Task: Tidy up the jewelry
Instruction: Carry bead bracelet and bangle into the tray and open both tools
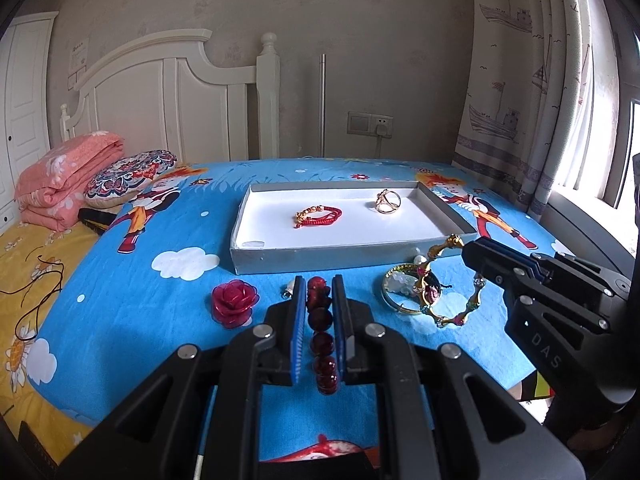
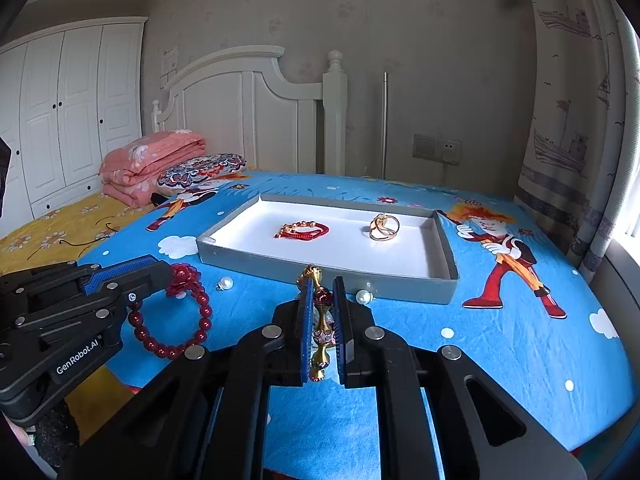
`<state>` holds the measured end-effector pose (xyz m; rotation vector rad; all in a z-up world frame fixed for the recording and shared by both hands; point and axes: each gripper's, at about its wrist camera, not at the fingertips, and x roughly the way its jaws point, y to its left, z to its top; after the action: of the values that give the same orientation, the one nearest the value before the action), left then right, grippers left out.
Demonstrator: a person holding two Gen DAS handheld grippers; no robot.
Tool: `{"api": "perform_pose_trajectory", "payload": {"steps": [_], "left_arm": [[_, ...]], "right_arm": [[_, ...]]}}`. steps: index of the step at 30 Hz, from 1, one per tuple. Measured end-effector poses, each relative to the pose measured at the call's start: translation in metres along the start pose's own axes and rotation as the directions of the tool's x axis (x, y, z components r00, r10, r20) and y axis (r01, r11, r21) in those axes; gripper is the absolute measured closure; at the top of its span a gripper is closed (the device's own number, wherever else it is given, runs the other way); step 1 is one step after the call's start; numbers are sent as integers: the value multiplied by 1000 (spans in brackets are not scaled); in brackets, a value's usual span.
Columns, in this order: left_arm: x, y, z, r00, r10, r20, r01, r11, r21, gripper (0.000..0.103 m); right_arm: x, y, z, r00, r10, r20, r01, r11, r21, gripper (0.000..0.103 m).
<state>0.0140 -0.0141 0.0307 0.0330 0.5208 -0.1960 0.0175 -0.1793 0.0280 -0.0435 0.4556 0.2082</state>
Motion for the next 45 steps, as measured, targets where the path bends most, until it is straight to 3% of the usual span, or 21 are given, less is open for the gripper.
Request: {"api": "perform_pose_trajectory", "payload": {"steps": [9,20,34,42,44,45], "left_arm": [[18,-7,26,999,35,36,-36,999,23,90],[56,0,77,997,50,57,-51,999,10,90],[134,26,125,997,80,-15,-81,996,-48,90],[190,48,116,984,80,-157,-94,992,-84,89],[197,54,109,978,105,-178,-123,989,-88,86],[199,57,106,976,115,-185,-133,987,-90,76]], "right_arm": [[15,-11,26,999,-28,41,28,999,15,93],[59,-24,55,998,-59,22,59,998,14,93],[123,-46,92,994,-92,-57,94,995,44,93],[166,-58,86,978,-104,-179,122,988,96,92],[175,-59,81,968,-130,-213,149,986,76,88],[177,-61,78,965,-138,-224,158,985,71,77]]}}
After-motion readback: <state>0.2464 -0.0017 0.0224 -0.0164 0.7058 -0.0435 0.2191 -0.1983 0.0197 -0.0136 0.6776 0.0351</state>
